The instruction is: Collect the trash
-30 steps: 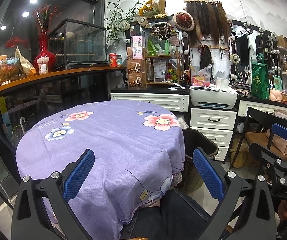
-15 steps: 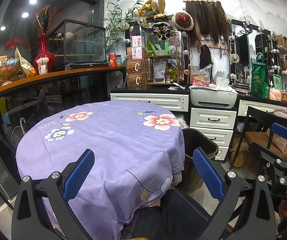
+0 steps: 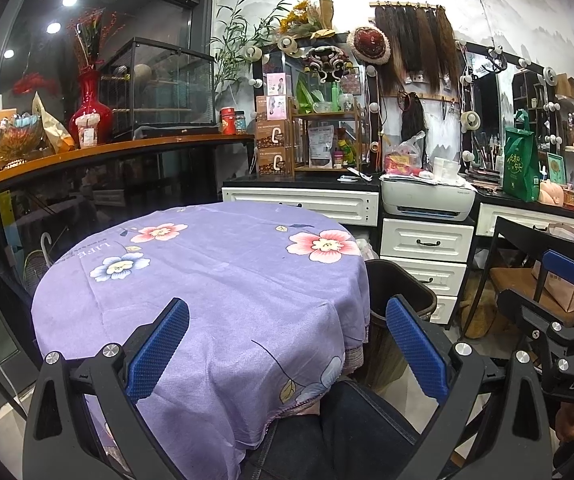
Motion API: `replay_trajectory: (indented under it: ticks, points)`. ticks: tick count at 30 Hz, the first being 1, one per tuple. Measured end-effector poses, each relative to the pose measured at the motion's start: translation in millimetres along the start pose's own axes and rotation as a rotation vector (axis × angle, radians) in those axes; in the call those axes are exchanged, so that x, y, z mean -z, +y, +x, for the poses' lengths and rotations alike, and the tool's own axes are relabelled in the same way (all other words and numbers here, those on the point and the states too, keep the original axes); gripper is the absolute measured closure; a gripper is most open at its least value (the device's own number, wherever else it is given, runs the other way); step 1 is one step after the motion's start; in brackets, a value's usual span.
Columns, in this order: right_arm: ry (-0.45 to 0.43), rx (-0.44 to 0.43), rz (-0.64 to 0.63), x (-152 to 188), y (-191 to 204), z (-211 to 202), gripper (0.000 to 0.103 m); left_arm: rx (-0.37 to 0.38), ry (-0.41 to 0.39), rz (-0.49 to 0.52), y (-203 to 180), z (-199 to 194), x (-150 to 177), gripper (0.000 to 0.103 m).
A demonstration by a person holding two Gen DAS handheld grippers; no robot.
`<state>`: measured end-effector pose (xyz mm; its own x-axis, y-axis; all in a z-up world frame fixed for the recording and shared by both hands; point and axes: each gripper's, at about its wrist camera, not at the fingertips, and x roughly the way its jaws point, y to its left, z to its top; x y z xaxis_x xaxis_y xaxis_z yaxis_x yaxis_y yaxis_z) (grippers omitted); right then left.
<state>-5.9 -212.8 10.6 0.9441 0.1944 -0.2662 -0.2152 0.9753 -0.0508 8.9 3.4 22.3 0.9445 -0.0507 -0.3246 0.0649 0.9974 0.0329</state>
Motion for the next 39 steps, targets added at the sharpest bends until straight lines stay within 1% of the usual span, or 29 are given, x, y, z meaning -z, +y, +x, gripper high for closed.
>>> replay_trajectory:
  ticks: [39]
  points:
    - [0.003,-0.001,0.0,0.4,0.1,0.8,0.006,0.002,0.001,0.005,2.7,0.1,-0.4,0.005]
